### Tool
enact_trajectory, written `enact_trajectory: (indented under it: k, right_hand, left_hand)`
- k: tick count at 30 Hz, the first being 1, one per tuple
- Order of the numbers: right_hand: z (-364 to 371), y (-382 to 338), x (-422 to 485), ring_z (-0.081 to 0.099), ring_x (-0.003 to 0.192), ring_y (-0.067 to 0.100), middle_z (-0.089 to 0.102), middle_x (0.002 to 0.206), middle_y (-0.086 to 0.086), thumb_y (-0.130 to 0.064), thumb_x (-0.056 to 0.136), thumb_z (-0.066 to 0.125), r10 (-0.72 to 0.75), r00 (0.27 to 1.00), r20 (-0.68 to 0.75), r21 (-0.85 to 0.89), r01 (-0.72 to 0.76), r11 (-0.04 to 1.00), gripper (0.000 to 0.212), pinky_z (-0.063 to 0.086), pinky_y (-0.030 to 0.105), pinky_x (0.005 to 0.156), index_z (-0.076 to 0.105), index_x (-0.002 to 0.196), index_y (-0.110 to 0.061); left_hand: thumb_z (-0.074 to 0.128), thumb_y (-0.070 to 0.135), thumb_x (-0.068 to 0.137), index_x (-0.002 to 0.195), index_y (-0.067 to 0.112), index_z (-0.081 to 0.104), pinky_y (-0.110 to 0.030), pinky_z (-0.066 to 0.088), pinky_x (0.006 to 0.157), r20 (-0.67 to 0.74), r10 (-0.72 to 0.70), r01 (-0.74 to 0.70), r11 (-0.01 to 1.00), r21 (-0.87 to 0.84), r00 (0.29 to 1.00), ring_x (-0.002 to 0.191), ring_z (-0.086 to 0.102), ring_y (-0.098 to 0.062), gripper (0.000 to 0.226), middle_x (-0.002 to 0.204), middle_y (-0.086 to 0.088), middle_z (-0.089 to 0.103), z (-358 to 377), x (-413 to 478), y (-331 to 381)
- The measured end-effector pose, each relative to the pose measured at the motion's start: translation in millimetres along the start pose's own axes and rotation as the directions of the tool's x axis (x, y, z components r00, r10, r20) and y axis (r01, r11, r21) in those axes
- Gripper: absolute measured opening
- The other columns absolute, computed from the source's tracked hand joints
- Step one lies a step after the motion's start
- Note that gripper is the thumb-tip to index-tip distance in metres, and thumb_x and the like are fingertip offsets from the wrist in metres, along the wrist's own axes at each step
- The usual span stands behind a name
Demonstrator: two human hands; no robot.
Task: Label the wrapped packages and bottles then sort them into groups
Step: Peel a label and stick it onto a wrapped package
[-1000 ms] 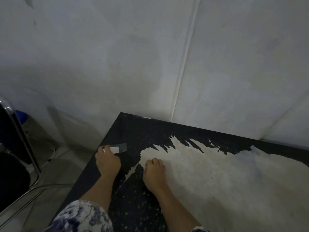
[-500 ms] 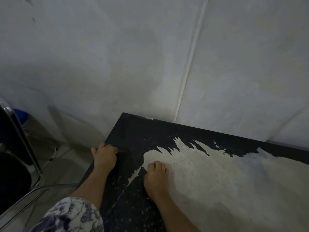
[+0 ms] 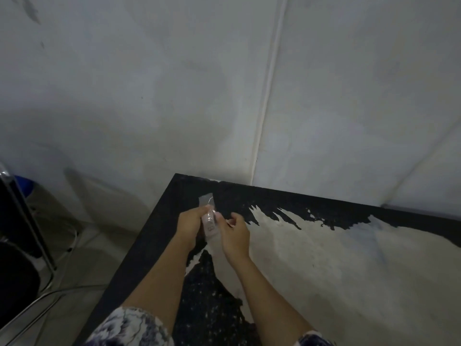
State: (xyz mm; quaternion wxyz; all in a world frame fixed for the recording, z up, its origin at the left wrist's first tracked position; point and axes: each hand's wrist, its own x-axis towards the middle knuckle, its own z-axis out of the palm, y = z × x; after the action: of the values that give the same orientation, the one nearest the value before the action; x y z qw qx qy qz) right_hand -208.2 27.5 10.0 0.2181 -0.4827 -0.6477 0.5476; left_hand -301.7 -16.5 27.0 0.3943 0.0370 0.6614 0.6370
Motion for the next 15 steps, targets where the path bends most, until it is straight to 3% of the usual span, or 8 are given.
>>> enact_trajectory:
  k: [2,4,7,12,15]
  right_hand:
    - [-13.0,-3.4,-0.7,0.055,0.102,0.010,0.056,0.126,0.003,-0.039,0.089,0.059,0.014,0.998,0.061,0.000,-0.014,1.000,0.054,0.045,0.015,0.079,0.044,0.134,-0.013]
    - [-26.1,-0.4,-4.4,0.057,0.088,0.004,0.061,0.117,0.002,-0.024,0.090,0.062,0.013,0.993,0.119,-0.026,-0.010,1.000,0.032,0.044,0.012,0.066,0.057,0.119,-0.013]
    - [-43.2,11.5,-10.0,0.063,0.088,0.011,0.065,0.106,0.003,-0.011,0.089,0.060,0.059,0.989,0.134,0.002,-0.059,0.998,0.012,0.050,0.016,0.066,0.064,0.101,-0.013]
    - [-73.7,25.2,-22.2,0.064,0.084,0.015,0.066,0.104,0.007,-0.007,0.088,0.060,0.166,0.980,0.114,0.172,-0.184,0.968,0.015,0.048,0.017,0.061,0.066,0.101,-0.010]
    - [-96.2,34.0,-28.1,0.063,0.080,0.016,0.067,0.100,0.007,-0.003,0.086,0.059,0.218,0.973,0.077,0.247,-0.231,0.941,0.013,0.049,0.020,0.062,0.065,0.094,-0.012]
  left_hand:
    - [0.058,0.019,0.090,0.093,0.008,0.070,-0.031,0.049,0.065,0.045,-0.021,0.025,0.997,-0.079,0.999,0.074,0.060,-0.021,0.016,0.083,-0.010,0.065,7.9,-6.0,-5.7]
    - [0.057,0.019,0.091,0.095,0.011,0.070,-0.029,0.048,0.063,0.062,-0.047,0.056,0.986,-0.155,0.997,0.077,0.060,-0.019,0.017,0.085,-0.008,0.065,14.9,-12.7,-8.6]
    - [0.058,0.019,0.091,0.092,0.011,0.069,-0.028,0.048,0.059,0.064,-0.082,0.094,0.968,-0.231,0.995,0.076,0.059,-0.019,0.013,0.085,-0.007,0.063,26.3,-20.7,-12.1]
    - [0.059,0.020,0.091,0.098,0.008,0.067,-0.033,0.051,0.071,0.072,-0.098,0.111,0.973,-0.202,0.993,0.082,0.059,-0.022,0.016,0.089,-0.009,0.062,49.2,-30.4,-26.5]
    - [0.055,0.011,0.091,0.098,0.006,0.068,-0.032,0.050,0.070,0.125,-0.061,0.083,0.981,-0.177,0.990,0.083,0.059,-0.022,0.015,0.089,-0.009,0.063,67.2,-36.6,-35.7]
